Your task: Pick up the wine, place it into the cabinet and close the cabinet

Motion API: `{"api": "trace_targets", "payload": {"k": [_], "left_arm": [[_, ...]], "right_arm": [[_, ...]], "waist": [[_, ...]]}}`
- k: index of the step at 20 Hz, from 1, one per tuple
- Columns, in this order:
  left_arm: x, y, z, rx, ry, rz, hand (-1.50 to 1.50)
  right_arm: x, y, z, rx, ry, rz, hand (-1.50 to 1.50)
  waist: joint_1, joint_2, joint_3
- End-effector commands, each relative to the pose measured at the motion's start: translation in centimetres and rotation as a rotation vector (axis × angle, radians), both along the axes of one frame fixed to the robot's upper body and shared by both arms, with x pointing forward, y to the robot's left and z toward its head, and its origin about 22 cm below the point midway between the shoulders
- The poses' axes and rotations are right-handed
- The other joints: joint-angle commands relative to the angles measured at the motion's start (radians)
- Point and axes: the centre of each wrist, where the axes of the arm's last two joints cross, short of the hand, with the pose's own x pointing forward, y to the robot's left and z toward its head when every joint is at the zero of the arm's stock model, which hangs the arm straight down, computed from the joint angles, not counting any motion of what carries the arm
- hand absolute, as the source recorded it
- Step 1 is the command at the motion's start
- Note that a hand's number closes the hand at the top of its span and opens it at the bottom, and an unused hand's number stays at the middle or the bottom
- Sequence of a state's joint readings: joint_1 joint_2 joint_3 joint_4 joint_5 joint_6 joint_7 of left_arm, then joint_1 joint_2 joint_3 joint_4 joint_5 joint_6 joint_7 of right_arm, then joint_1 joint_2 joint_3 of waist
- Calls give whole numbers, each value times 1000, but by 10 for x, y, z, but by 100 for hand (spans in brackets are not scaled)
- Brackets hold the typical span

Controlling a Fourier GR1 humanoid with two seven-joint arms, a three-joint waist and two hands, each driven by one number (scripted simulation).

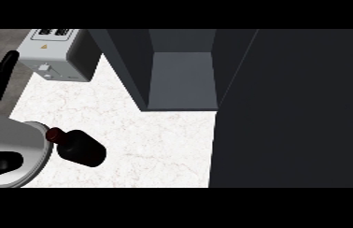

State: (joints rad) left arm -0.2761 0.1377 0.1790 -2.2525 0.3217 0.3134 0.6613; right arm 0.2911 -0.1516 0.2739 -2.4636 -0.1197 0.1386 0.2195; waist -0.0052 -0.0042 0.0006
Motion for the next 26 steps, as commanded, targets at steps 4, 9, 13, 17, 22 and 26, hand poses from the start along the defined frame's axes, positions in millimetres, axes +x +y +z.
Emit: {"api": "trace_targets", "payload": {"k": [4,9,13,17,22,26], "left_arm": [[-27,-21,22,-30,10,-11,-150],[-21,-26,43,-31,32,4,-150],[-47,-23,41,-43,44,18,-150],[-30,-18,48,-15,36,54,-150],[-41,-10,46,-15,44,128,-150],[-53,-6,55,-4,56,131,-150]], "right_arm": [[-37,0,39,15,-23,18,-150],[-27,-2,37,26,-19,8,-150],[-31,5,42,32,-24,-4,-150],[-34,6,47,22,-22,-5,-150],[-48,5,58,15,-3,12,-150],[-44,2,58,31,-20,16,-150]], "waist": [[-1,0,0],[-2,2,1],[4,0,0],[0,1,0],[0,-1,-1],[4,-2,0]]}}
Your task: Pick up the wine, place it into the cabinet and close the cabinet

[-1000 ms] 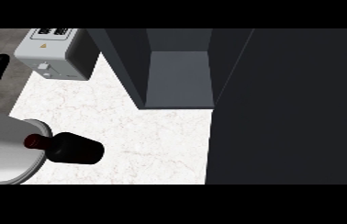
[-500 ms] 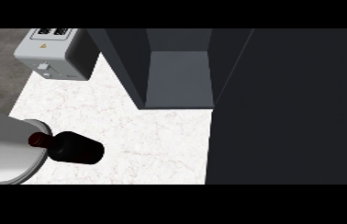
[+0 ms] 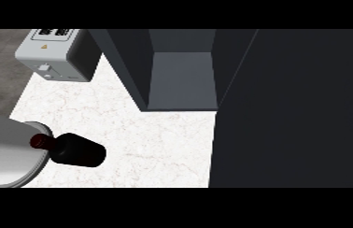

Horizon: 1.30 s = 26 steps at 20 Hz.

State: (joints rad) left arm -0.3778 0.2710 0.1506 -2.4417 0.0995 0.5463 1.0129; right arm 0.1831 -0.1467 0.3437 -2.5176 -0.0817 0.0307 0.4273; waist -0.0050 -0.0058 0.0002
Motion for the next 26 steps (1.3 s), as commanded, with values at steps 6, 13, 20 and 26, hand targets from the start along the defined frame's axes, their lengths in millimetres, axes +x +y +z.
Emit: {"api": "trace_targets", "payload": {"k": [6,13,20,26], "left_arm": [[-15,30,9,14,48,55,-150],[-11,58,-8,54,74,129,-150],[-20,74,-18,34,98,162,-150],[-20,103,-57,25,159,183,-150]], "right_arm": [[-36,-13,30,34,-77,9,-150],[-42,-16,37,17,-74,19,-150],[-43,-11,33,31,-65,1,-150],[-41,-4,38,46,-75,15,-150]], "waist": [[4,1,0],[4,1,-2],[3,0,-1],[8,0,-3]]}}
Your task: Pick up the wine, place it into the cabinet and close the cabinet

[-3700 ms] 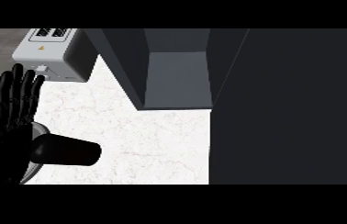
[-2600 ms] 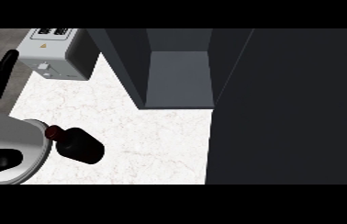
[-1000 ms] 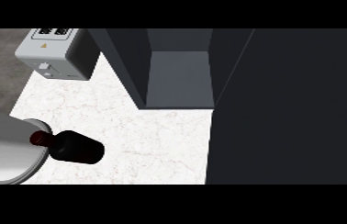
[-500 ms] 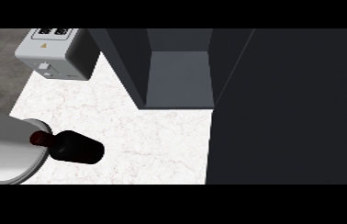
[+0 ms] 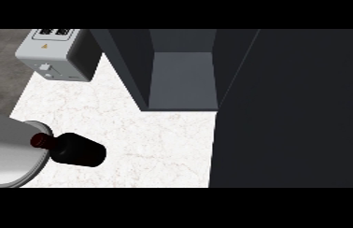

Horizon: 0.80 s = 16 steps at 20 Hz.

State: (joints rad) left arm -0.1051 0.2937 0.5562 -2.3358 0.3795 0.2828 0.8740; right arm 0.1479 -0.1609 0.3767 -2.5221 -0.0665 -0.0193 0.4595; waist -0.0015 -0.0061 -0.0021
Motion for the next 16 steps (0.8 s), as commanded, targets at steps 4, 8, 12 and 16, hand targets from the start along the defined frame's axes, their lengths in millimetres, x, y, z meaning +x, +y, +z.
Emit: {"api": "trace_targets", "payload": {"k": [4,8,12,16], "left_arm": [[-13,24,-34,-21,21,-21,-150],[-13,42,-62,-56,69,-5,-150],[-11,33,-94,-51,94,-20,-150],[0,30,-105,-25,119,-54,-150]], "right_arm": [[-39,-15,31,34,-107,12,-150],[-51,-14,36,41,-89,9,-150],[-43,-13,34,36,-83,47,-150],[-52,-10,35,42,-79,15,-150]], "waist": [[0,0,1],[-9,-2,-1],[-8,3,1],[-22,1,1]]}}
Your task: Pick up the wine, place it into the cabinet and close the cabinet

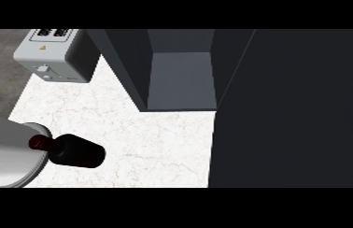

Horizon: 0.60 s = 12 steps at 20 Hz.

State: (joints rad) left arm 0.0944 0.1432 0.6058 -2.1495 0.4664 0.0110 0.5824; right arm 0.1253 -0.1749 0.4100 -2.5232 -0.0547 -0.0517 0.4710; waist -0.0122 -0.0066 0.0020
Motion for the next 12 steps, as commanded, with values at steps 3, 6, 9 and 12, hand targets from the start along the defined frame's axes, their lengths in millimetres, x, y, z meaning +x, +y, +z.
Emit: {"api": "trace_targets", "payload": {"k": [3,6,9,12], "left_arm": [[11,6,-51,-40,64,-38,-150],[10,5,-60,-27,81,-14,-150],[12,12,-69,-38,80,-27,-150],[12,0,-90,-32,98,-29,-150]], "right_arm": [[-43,-14,34,46,-78,30,-150],[-38,-11,26,42,-85,20,-150],[-42,-15,33,22,-93,33,-150],[-28,-11,24,28,-91,29,-150]], "waist": [[-10,5,-4],[-13,3,-3],[-22,3,-5],[-24,7,-4]]}}
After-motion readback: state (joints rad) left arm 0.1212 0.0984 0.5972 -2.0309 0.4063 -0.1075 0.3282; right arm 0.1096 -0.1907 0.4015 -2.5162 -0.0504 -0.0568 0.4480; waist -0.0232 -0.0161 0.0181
